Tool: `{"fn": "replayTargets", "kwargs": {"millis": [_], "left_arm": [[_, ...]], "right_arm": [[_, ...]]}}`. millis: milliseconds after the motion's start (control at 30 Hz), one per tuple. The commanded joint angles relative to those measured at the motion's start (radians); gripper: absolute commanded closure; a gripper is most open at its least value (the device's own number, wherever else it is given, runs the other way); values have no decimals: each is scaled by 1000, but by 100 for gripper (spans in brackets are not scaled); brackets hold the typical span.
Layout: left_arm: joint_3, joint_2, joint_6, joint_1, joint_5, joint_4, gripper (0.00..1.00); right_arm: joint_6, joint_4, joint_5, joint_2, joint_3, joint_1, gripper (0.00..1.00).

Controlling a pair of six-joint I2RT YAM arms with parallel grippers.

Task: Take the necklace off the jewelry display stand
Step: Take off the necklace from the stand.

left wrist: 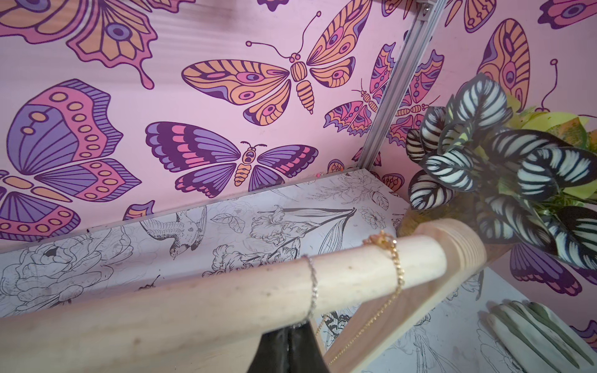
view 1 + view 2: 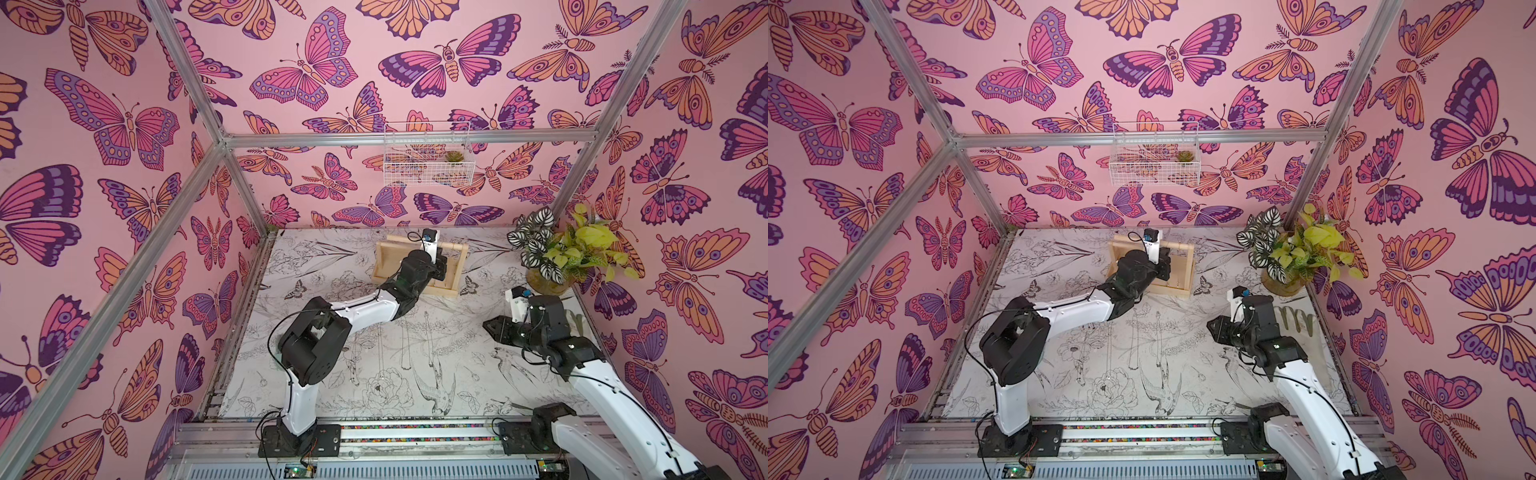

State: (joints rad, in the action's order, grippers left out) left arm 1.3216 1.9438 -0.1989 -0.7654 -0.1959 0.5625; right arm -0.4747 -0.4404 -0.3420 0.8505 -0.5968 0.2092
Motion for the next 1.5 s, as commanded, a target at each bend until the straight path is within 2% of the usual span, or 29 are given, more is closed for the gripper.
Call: {"fn": "replayTargets", "kwargs": {"millis": [0, 367, 733, 1100, 1467], "left_arm": [[-13, -14, 19, -1, -29, -14, 100], [-53, -88, 30, 53, -45, -77, 100], [-87, -167, 48, 147, -51, -146, 100], [-82, -187, 69, 200, -29, -167, 100], [-76, -193, 72, 234, -39, -199, 100]], "right_arm": [[-7, 10, -16, -4, 3, -7, 70], [-11, 28, -56, 4, 4, -6, 70], [-16, 35, -70, 7, 2, -7, 70], [-15, 33, -80, 4, 4, -7, 70], [-7, 59, -160, 41, -15, -5, 70]]}}
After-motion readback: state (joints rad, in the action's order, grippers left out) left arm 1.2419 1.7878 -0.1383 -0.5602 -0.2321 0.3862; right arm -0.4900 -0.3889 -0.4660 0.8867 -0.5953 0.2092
